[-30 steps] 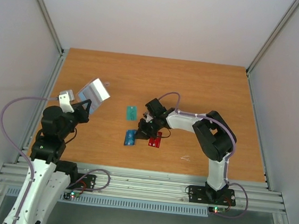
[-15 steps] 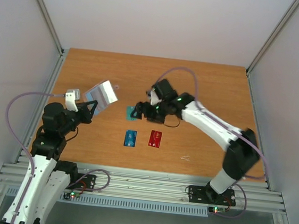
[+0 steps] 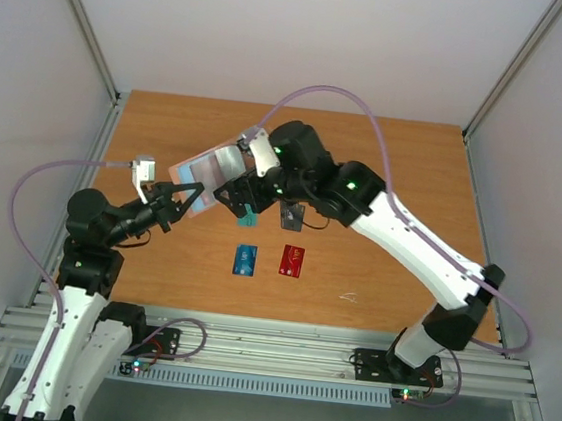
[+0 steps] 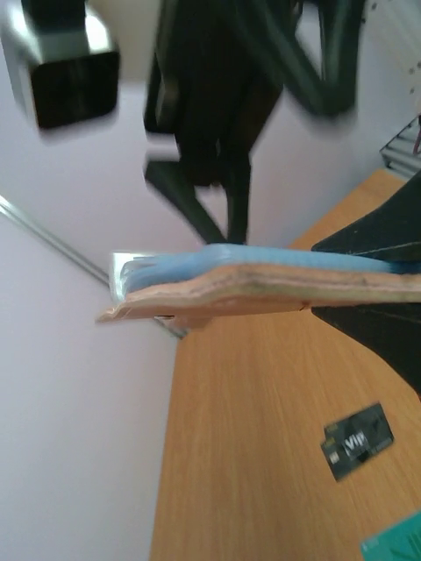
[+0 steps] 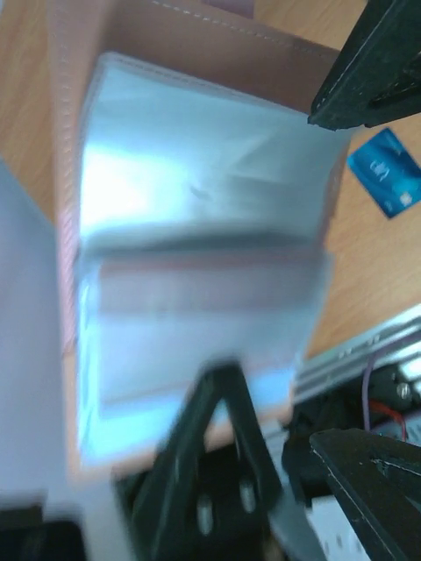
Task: Take the credit cards out of the card holder
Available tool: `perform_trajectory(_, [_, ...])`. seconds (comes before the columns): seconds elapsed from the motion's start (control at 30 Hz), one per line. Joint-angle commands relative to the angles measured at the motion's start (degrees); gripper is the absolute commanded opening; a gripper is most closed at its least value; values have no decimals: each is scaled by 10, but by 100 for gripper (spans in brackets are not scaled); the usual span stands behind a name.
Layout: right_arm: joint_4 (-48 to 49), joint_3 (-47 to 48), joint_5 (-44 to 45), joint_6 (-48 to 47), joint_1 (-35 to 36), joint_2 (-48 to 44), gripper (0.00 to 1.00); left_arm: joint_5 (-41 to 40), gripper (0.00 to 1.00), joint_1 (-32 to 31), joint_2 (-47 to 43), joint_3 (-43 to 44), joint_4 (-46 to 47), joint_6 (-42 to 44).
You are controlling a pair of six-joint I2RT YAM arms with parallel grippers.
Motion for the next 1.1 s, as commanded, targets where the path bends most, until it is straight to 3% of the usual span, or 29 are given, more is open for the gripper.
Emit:
perform_trajectory(0.0, [-51, 50, 26, -48, -1, 61, 92, 71, 0, -1, 25, 20, 126, -67])
perform_trajectory(0.13, [-58, 76, 19, -66, -1, 90, 84, 92, 0, -1, 48, 23, 164, -90])
perform_trajectory(0.23, [-54, 85, 21, -72, -1, 98, 57, 103, 0, -3, 58, 27, 173, -96])
perform_trajectory(0.4, [-54, 86, 30, -69, -2, 102, 30, 108, 0, -12, 59, 27, 173, -97])
perform_trajectory(0.5, [-62, 84, 35, -63, -2, 99, 2, 108, 5, -16, 51, 18, 173, -98])
perform_trajectory(0.7, [-74, 71, 1, -56, -14, 79, 1, 102, 10, -23, 50, 10, 175, -97])
perform_trajectory(1.07, [9, -11, -203, -52, -46, 11, 1, 103, 17, -29, 42, 10, 172, -93])
